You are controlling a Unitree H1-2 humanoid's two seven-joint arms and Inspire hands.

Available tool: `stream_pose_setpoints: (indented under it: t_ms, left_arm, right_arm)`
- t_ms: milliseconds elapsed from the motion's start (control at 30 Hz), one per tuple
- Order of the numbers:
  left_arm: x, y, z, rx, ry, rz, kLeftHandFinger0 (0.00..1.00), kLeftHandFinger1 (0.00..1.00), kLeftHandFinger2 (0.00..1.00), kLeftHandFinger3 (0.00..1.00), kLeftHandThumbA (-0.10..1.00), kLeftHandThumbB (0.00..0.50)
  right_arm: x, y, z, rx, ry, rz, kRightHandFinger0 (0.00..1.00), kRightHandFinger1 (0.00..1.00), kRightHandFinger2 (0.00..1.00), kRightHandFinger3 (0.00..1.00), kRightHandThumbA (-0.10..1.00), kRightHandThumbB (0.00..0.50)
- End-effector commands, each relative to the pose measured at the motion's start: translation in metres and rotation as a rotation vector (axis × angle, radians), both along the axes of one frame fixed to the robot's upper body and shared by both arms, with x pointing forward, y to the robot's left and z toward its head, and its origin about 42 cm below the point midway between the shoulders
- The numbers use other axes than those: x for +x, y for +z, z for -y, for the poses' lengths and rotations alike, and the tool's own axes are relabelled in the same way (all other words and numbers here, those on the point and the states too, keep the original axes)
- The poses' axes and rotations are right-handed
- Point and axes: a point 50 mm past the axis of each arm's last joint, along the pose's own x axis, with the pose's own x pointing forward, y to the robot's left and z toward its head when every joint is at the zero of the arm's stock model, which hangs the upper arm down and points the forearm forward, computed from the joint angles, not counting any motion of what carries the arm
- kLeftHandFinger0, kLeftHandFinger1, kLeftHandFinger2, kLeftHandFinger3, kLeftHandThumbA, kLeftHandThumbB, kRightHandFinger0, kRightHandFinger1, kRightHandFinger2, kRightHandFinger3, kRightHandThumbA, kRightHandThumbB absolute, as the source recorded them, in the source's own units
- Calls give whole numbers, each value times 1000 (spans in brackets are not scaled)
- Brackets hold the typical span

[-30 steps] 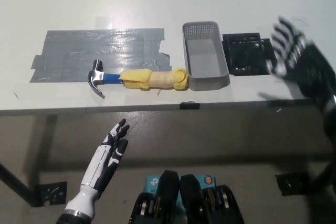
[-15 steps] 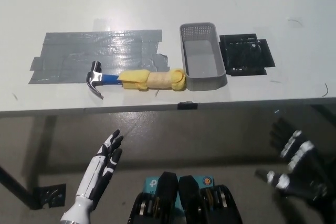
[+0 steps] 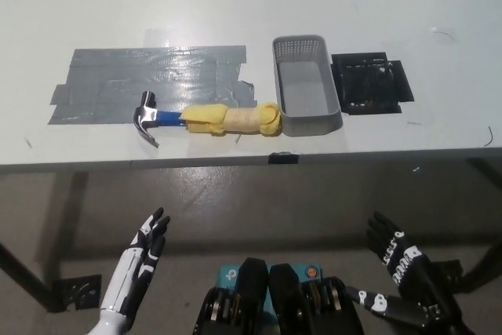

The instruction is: The robot picks the hammer placed on top of the gray container with right hand and places it on the grey area of the desk

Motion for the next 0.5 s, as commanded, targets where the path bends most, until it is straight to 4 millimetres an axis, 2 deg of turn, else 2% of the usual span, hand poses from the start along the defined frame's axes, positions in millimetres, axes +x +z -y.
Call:
stream_pose_setpoints:
  t_ms: [0, 67, 133, 200, 267, 467]
  left_arm:
    - [7, 16, -4, -18, 8, 94, 1000, 1000, 1000, 1000, 953, 85]
    - [7, 15, -4, -19, 2, 92, 1000, 1000, 1000, 1000, 952, 82]
    - [7, 15, -3, -20, 6, 96, 1000, 1000, 1000, 1000, 951, 84]
    - [2, 13, -4, -25, 6, 85, 1000, 1000, 1000, 1000, 952, 88]
    - [5, 15, -4, -29, 5, 89, 1000, 1000, 1000, 1000, 950, 86]
    - [-8, 8, -6, -20, 12, 75, 1000, 1000, 1000, 1000, 951, 88]
  right_arm:
    - [13, 12, -3, -43, -11, 148, 1000, 1000, 1000, 1000, 1000, 86]
    - [11, 9, -2, -43, -12, 131, 1000, 1000, 1000, 1000, 1000, 87]
    - [9, 10, -2, -43, -10, 126, 1000, 1000, 1000, 1000, 1000, 64]
    - [5, 9, -2, -38, -12, 110, 1000, 1000, 1000, 1000, 1000, 86]
    - [8, 10, -3, -36, -10, 115, 1000, 1000, 1000, 1000, 1000, 96]
    - [-1, 4, -3, -40, -4, 96, 1000, 1000, 1000, 1000, 1000, 81]
